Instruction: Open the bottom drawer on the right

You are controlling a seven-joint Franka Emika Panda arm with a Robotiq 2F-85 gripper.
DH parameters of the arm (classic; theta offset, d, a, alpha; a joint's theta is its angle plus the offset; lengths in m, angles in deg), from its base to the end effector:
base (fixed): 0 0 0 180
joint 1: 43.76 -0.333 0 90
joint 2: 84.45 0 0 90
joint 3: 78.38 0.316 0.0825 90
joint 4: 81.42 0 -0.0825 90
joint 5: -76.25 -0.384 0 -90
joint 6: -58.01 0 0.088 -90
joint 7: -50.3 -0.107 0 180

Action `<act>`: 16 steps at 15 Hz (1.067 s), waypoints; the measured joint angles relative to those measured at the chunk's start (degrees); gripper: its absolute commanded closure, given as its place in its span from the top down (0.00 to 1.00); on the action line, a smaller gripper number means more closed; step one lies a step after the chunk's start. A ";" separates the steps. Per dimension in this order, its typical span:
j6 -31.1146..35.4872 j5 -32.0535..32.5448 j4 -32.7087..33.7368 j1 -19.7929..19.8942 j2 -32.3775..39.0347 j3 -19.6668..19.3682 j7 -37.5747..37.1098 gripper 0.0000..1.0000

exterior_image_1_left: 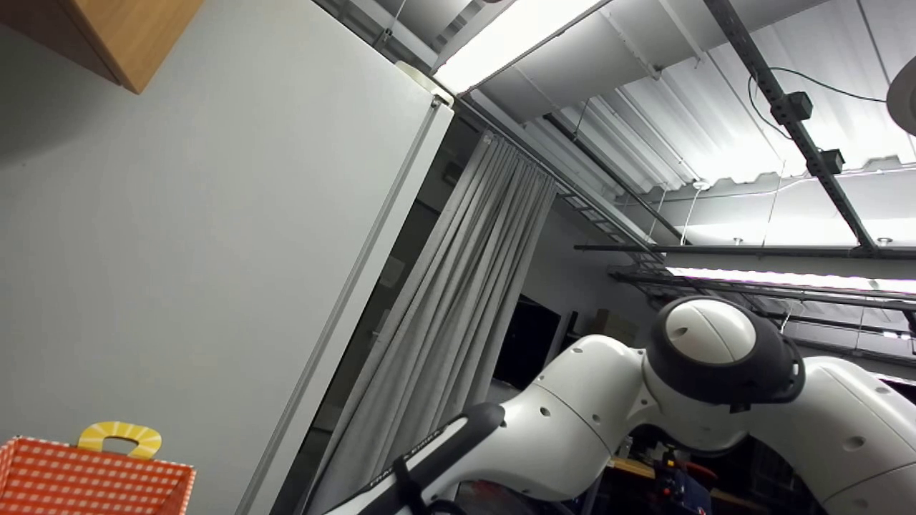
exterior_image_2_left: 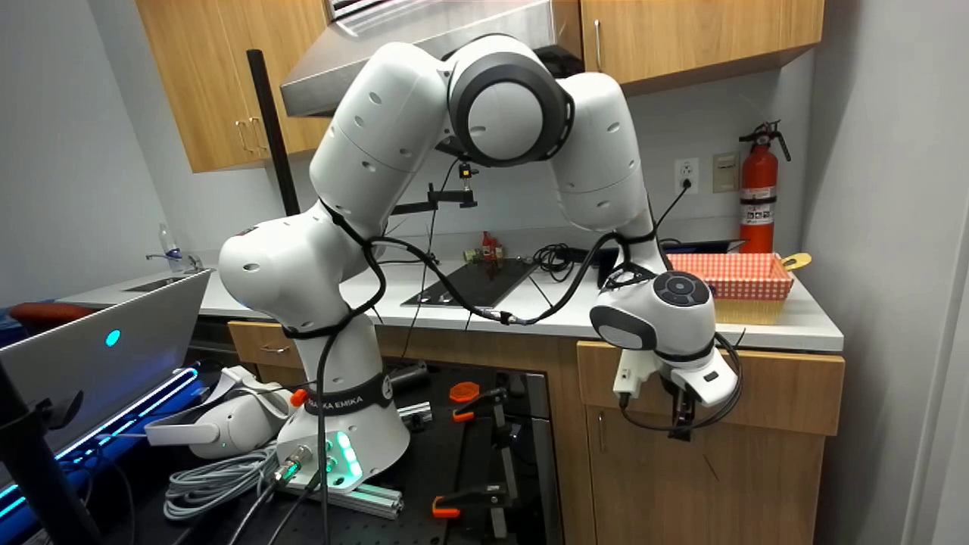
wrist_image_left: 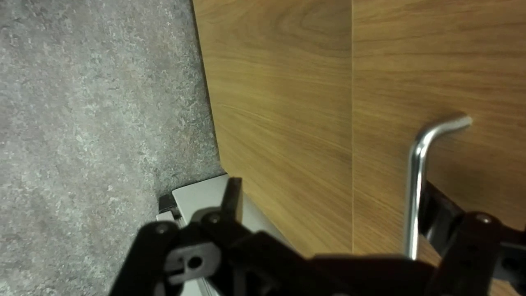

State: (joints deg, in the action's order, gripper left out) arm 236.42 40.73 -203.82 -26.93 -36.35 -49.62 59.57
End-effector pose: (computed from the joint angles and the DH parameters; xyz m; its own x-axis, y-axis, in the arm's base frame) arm 0.5367 0.0841 0.0566 0.9049 -0.4255 0.0089 -0.3828 -0.8228 -0.4200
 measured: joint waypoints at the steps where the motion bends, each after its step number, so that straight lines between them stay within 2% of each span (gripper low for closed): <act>1: -0.09 2.26 0.00 -0.11 0.00 -1.01 -0.80 1.00; 6: -2.92 11.48 0.01 -0.03 -0.98 -5.51 -3.35 1.00; 10: -8.34 12.82 0.83 0.21 -2.46 -7.25 -3.98 1.00; 13: -12.29 12.24 3.04 1.61 -4.50 -6.74 -4.42 1.00; 16: -15.65 8.81 5.17 4.10 -6.33 -3.90 -4.47 1.00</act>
State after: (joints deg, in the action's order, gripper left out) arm 220.77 49.55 -198.65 -22.82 -42.68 -53.53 55.09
